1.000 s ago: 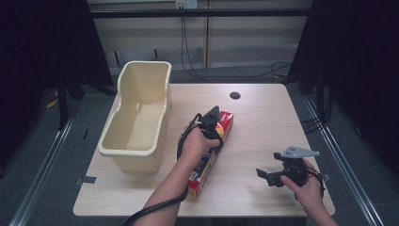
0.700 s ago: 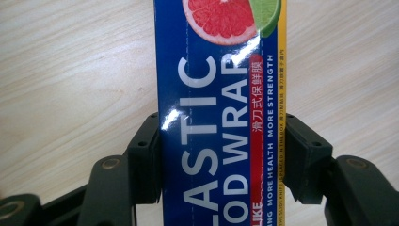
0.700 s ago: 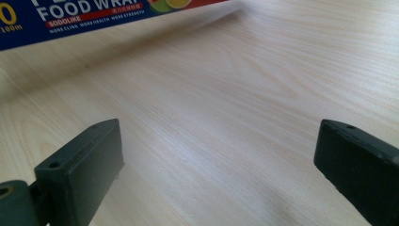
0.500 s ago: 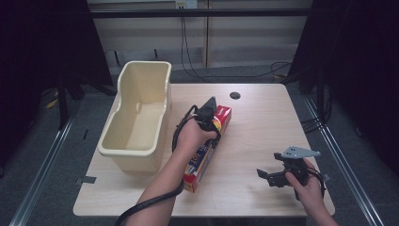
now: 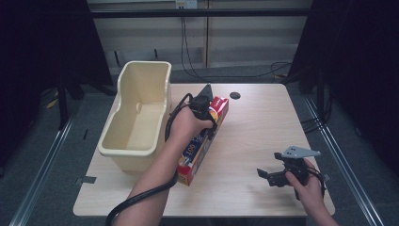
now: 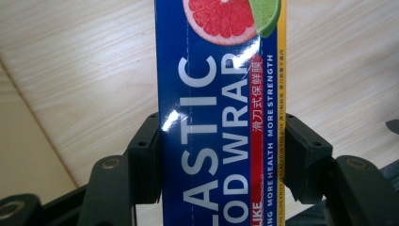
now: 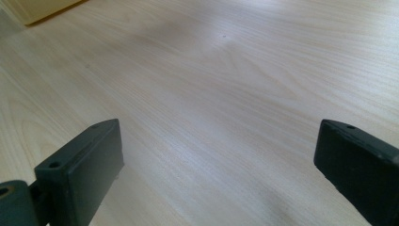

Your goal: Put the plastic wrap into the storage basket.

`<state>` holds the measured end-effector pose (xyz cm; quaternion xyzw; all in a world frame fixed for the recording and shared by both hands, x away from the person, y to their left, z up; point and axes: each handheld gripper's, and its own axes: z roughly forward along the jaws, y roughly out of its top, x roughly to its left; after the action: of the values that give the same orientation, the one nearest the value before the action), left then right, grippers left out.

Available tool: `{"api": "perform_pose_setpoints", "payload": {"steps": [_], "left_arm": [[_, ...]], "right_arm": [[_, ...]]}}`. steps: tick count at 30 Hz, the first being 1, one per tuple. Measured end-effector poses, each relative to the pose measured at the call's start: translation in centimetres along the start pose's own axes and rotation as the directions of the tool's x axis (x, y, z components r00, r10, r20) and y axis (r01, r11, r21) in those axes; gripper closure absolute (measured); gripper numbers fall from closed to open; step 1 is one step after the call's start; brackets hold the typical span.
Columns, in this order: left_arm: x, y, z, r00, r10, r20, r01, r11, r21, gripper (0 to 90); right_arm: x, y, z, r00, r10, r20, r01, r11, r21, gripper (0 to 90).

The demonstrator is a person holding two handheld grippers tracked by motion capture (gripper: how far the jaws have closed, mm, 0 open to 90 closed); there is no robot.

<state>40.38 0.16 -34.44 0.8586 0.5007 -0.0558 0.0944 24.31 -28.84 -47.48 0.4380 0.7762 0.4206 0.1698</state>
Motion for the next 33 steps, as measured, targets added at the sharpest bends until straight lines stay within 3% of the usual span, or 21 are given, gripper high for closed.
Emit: {"api": "perform_pose_setpoints", "payload": {"steps": [33], "left_arm": [[2.1,-0.6,-6.6,0.9992,-0.04,0.01,0.04,0.9988,-0.03,41.1]], "right_arm": [[0.2,0.0,0.0,0.9999,-0.01,-0.004,0.01,1.0,0.004,1.8]]}}
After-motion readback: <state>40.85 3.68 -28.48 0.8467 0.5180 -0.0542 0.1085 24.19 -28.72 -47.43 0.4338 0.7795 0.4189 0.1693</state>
